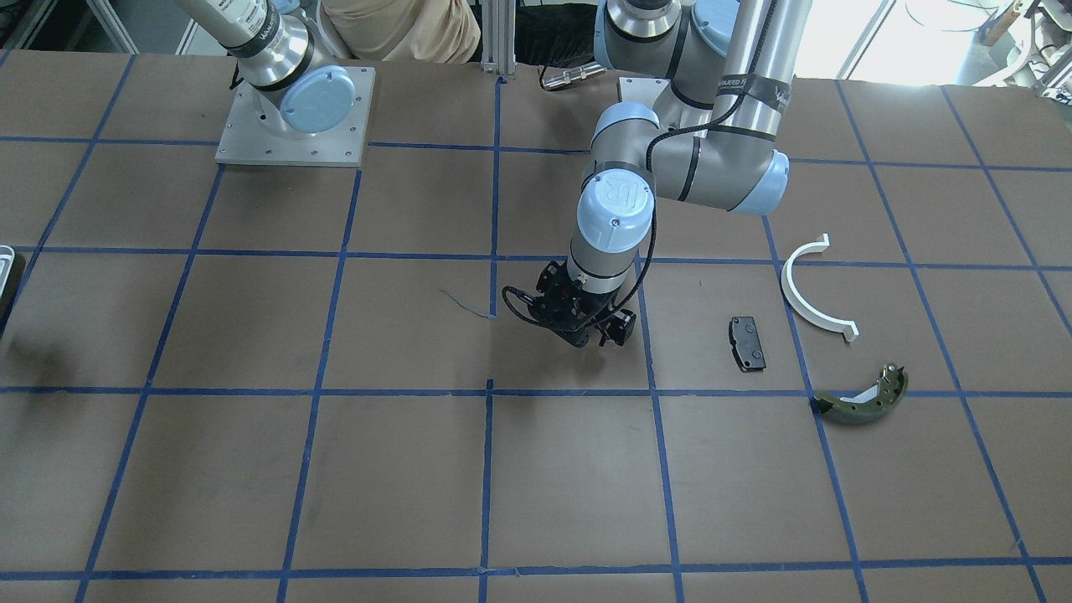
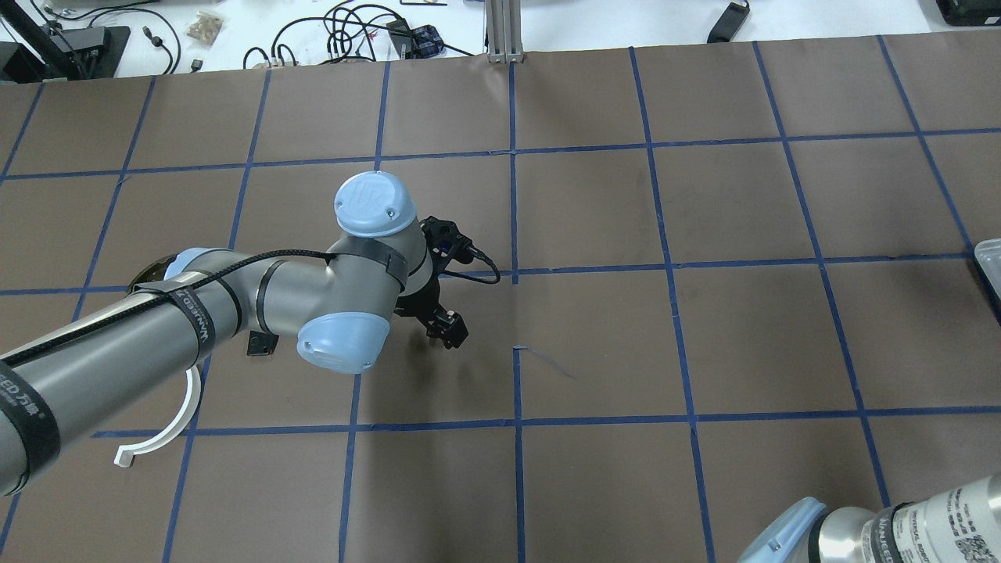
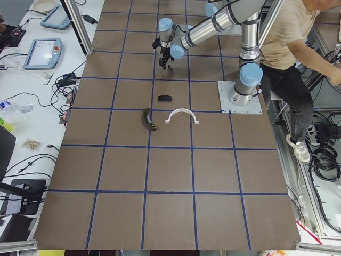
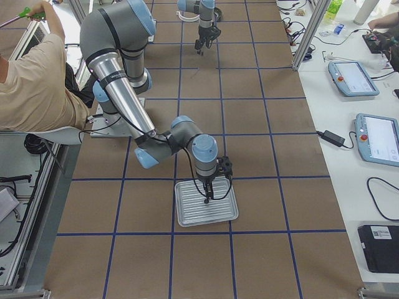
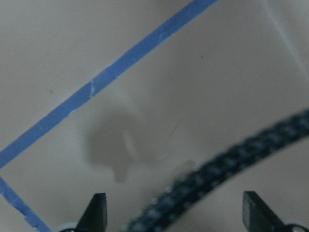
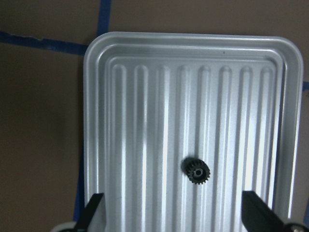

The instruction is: Place bearing gear from tray to pile

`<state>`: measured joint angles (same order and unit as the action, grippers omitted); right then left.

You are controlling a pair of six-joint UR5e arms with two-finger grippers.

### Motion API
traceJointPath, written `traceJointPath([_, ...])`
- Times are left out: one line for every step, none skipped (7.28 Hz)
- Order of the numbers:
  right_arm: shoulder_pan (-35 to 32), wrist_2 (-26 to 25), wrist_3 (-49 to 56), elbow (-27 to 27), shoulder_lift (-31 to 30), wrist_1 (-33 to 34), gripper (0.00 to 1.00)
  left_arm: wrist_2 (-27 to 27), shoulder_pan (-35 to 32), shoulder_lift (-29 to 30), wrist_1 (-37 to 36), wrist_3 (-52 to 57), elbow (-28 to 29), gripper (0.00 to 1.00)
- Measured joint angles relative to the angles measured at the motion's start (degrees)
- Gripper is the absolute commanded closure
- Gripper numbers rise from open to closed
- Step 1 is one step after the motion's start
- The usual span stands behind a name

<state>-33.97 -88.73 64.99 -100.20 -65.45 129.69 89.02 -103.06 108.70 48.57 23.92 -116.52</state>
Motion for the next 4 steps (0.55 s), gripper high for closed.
traceJointPath([0.36, 0.10, 0.25, 0.84, 1.80, 0.73, 0.19, 0.01, -0.27, 0.35, -1.00, -0.59, -0.61, 0.25])
traceJointPath([0.49, 0.19, 0.34, 1.12, 2.80, 0.93, 0.23, 0.04, -0.40, 0.48, -1.84, -0.88, -1.10, 0.67])
traceJointPath([0.53, 0.14, 0.59, 1.04, 3.33, 0.90, 0.30, 0.59, -0.47, 0.52, -2.40, -0.86, -1.27, 0.98])
traceJointPath([0.55, -0.07, 1.40, 1.03, 3.88, 0.88, 0.30, 1.71, -0.52, 0.58, -2.76, -0.79, -1.25, 1.00])
